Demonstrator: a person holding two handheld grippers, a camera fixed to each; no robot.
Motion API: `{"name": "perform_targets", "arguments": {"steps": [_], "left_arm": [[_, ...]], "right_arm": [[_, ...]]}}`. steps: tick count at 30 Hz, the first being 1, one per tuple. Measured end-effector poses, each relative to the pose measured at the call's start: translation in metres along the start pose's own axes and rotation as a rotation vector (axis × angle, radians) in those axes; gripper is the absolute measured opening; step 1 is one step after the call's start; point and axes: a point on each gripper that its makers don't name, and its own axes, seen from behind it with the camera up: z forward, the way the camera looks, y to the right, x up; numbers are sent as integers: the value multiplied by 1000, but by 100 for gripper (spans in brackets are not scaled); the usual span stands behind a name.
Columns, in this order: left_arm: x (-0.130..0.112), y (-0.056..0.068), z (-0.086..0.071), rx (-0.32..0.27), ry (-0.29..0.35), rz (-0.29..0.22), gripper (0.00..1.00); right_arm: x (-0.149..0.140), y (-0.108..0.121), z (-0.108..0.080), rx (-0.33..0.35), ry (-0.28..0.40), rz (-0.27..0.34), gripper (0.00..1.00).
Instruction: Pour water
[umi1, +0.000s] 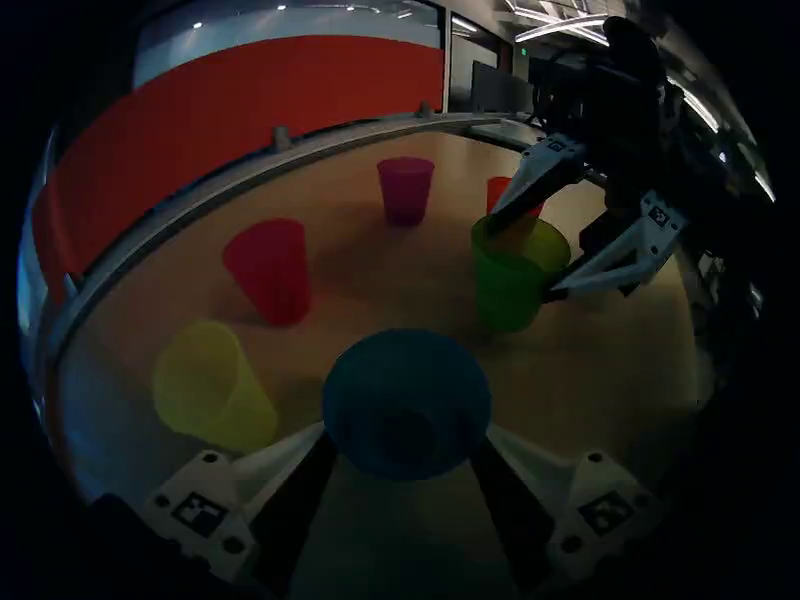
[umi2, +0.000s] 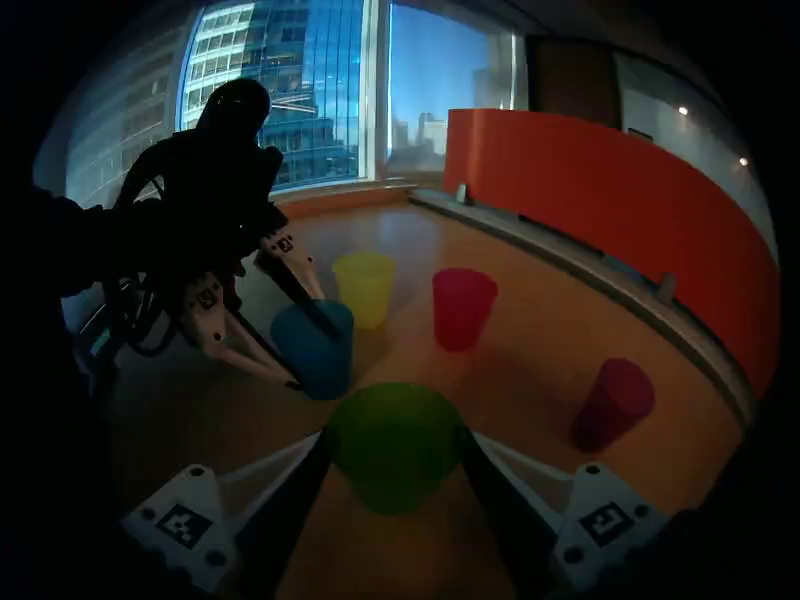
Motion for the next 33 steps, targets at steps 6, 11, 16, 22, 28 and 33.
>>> {"name": "perform_targets", "arguments": {"steps": [6,11,16,22,28,33], "left_arm": [[-11,-2,-6,12,-21,-2,84],[-20,-1,-12,16,-31,-6,84],[-24,3,-18,18,-27,-19,84],[-26,6,-27,22,-21,-24,84],[-30,5,-32,35,-20,-32,85],[-28,6,-34,40,-10,-45,85]], "right_arm": [[-3,1,5,-2,-5,2,92],[-5,0,8,-2,-7,6,92],[-8,-1,10,-4,-10,7,92],[-11,-2,8,-10,-10,11,92],[-15,-2,4,-22,-8,18,94],[-18,-2,4,-34,-12,19,99]]}}
